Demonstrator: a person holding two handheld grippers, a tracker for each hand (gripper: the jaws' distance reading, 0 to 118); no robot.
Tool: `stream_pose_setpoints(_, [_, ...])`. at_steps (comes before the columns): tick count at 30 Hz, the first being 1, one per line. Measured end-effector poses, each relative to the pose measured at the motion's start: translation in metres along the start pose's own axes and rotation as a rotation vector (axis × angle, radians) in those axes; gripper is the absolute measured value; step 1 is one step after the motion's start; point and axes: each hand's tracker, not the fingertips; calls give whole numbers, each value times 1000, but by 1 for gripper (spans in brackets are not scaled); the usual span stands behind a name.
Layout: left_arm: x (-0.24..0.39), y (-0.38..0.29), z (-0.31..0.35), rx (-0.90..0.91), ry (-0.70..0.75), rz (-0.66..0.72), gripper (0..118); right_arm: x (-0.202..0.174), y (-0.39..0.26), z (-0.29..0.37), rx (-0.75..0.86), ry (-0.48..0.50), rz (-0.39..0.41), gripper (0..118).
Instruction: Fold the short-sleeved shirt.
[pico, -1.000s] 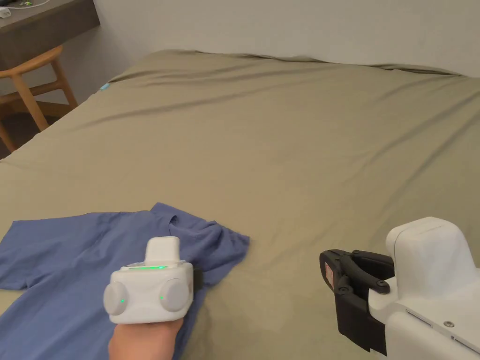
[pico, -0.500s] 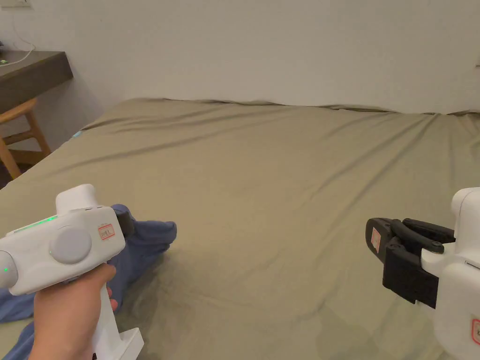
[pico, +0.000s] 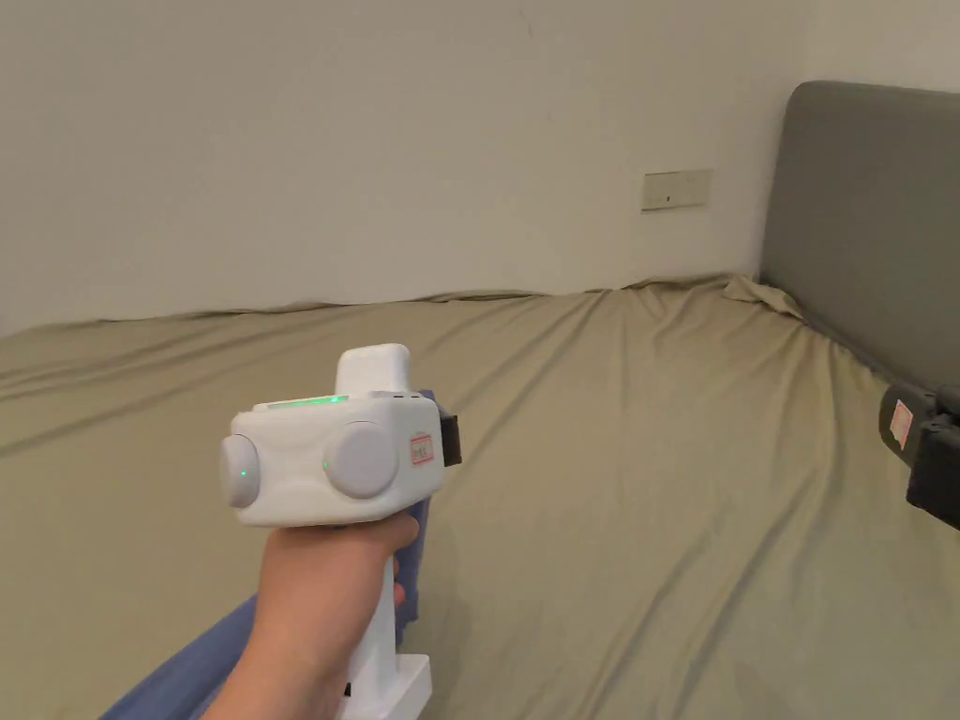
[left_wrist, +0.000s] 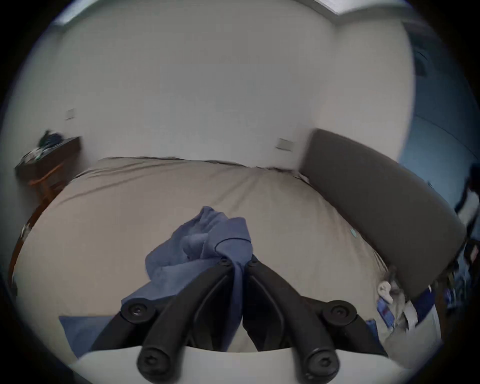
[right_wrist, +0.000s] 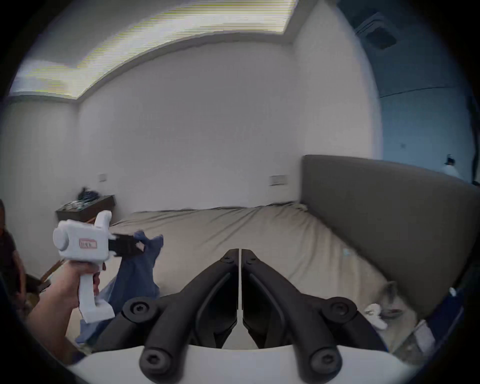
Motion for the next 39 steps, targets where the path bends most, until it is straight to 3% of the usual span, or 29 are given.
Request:
stream_pose_setpoints(7, [152,-35,-63,-160,-228,-96,2,77,13,57,63,-185,-36,5])
stream_pose_setpoints(14, [250,-123,-101,-329,-276,-232,2,98,9,83,82,-204,-70,5])
stream_pose_setpoints(15, [254,-135,-108,-353,-274,-255,18,97,8,83,81,-204,-67,5])
stream_pose_setpoints(16, [258,-149,-111,-369,-268,-276,73,96,7,83,77,-200,-62,5])
stream_pose_setpoints(17, [258,-159,-114,-372,-303,-288,118,95,5,81,71,-193,-57,5])
stream_pose_setpoints(19, [245,-162,-109,-496,-424,-262,117,92,3,78,63,-172,-55,5])
stream_pose_setpoints(20, [232,-159,-98,-413,-486,-201,117,90,1,77,61,-157,-54,5])
stream_pose_setpoints(22, [204,-138,-79,-359,-473,-123,117,86,0,74,64,-136,-52,5])
stream_pose_setpoints(27, [108,-63,5,-118,-412,-162,118,69,0,62,87,-38,-54,5])
stream_pose_setpoints(30, [38,-50,79,30,-159,-195,118,54,-5,51,92,30,-34,5])
stream_pose_setpoints(34, [-43,-67,156,155,209,-124,118,31,-17,30,66,136,-26,5])
stream_pose_setpoints(38, [-78,-109,197,89,327,-57,117,7,-30,14,12,247,-40,5])
stream_pose_setpoints(39, [-82,-120,203,80,330,-29,111,4,-33,12,6,262,-39,5])
